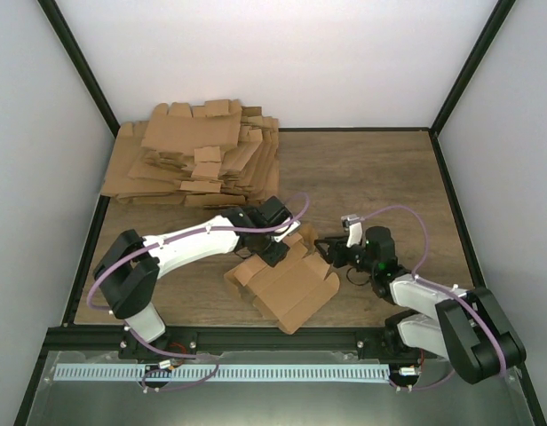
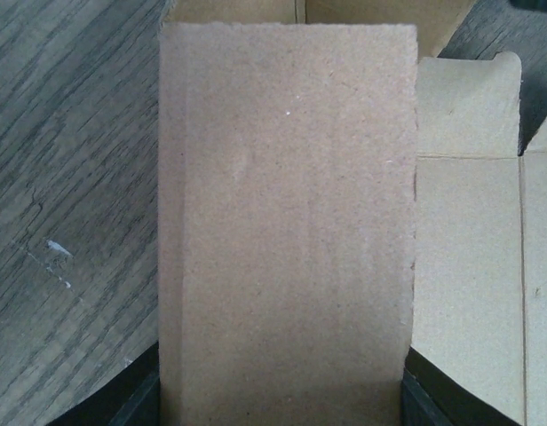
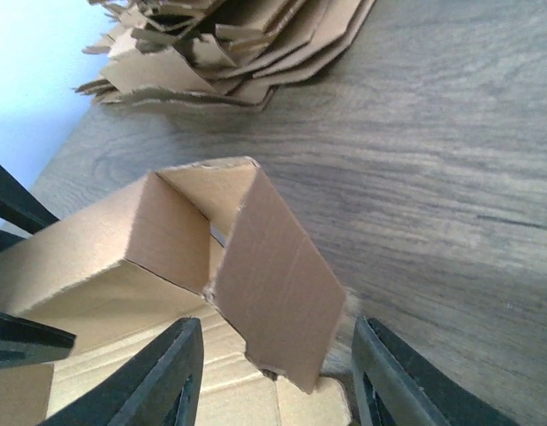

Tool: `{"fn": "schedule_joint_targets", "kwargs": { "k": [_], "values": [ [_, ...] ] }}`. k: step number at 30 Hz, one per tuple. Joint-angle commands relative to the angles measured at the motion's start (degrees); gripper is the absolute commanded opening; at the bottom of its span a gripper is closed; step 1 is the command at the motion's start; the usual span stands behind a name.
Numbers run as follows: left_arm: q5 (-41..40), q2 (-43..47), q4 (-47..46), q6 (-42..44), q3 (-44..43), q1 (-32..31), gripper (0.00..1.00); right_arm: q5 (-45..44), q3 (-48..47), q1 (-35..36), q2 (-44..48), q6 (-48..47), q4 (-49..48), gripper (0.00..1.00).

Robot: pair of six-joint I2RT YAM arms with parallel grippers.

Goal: Fold the paper box

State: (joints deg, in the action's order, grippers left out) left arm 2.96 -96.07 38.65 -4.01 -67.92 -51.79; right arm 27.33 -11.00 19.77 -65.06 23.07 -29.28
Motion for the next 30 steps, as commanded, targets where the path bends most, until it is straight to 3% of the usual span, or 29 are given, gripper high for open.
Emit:
{"fn": "schedule_joint_targets", "kwargs": {
  "k": [1,9,17,21,25,30],
  "values": [
    [0.39,1.58,0.10,0.85,0.77,-0.15,0.49,1.67,-1.20,-0.58,-1.87,-1.63,-2.62,0.48],
    [0.20,1.25,-0.05,1.02,0.68,0.01,0.49,2.06,-3.68,-0.65,2.85,-1.28,1.32,0.61],
    [0.51,1.06,-0.40,1.20,0.99,-0.05,0.49,2.11,-12.67,-3.71,-3.96,0.69,6.20,0.58],
    [0.37,1.17,-0.34,1.20,0.81,-0.01,0.49,4.62,-20.78,-4.80,-14.38,-0.51,10.28,0.48],
    [0.20,1.24,-0.43,1.20,0.77,-0.04,0.49,10.84,-25.77,-4.83,-23.06,-4.17,10.85,0.27],
    [0.09,1.25,-0.68,1.29,0.86,-0.02,0.49,18.51,-26.23,-4.91,-29.45,-6.03,9.09,0.13]
  ]
}}
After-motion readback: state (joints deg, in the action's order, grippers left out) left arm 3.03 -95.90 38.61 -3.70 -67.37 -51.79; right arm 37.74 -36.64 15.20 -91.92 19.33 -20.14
